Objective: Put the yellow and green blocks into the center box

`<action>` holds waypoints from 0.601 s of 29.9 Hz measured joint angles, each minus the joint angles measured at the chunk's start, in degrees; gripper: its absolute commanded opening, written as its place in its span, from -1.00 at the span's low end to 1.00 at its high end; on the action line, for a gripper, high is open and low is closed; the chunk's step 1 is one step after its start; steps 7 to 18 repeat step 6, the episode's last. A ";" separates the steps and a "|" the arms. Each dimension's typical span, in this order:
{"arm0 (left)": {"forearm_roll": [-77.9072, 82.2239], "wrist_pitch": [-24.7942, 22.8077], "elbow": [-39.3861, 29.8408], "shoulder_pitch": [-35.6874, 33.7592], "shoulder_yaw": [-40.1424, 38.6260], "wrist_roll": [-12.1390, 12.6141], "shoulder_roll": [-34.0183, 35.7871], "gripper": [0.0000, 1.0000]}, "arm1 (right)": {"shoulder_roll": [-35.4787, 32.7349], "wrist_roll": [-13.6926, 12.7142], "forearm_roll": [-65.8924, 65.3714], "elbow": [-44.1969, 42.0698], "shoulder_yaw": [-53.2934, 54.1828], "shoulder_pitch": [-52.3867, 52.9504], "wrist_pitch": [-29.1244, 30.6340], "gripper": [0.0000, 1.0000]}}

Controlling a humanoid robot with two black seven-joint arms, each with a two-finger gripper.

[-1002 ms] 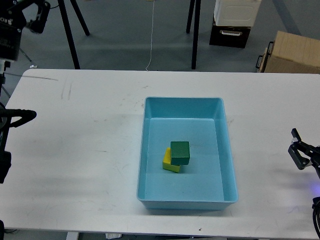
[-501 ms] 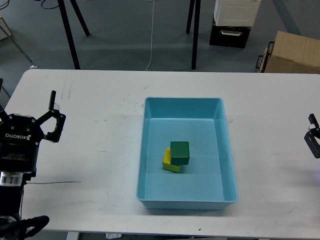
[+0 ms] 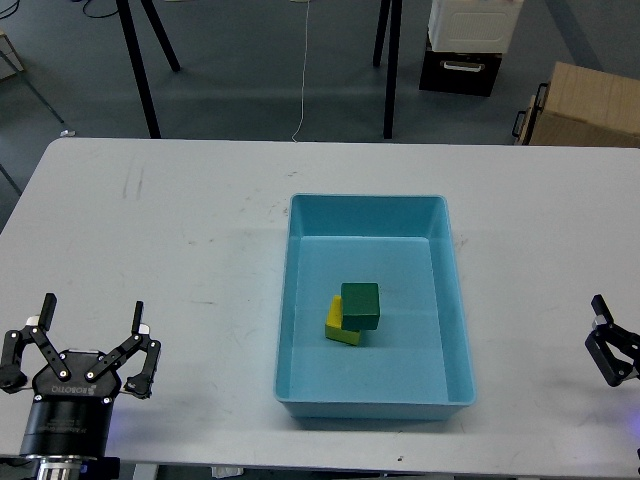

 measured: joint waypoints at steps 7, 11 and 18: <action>-0.01 0.00 -0.01 -0.17 0.22 -0.13 0.00 1.00 | 1.79 0.04 -0.11 0.65 0.30 -1.43 0.00 1.00; -0.01 0.00 -0.01 -0.17 0.22 -0.13 0.00 1.00 | 1.79 0.04 -0.11 0.65 0.30 -1.43 0.00 1.00; -0.01 0.00 -0.01 -0.17 0.22 -0.13 0.00 1.00 | 1.79 0.04 -0.11 0.65 0.30 -1.43 0.00 1.00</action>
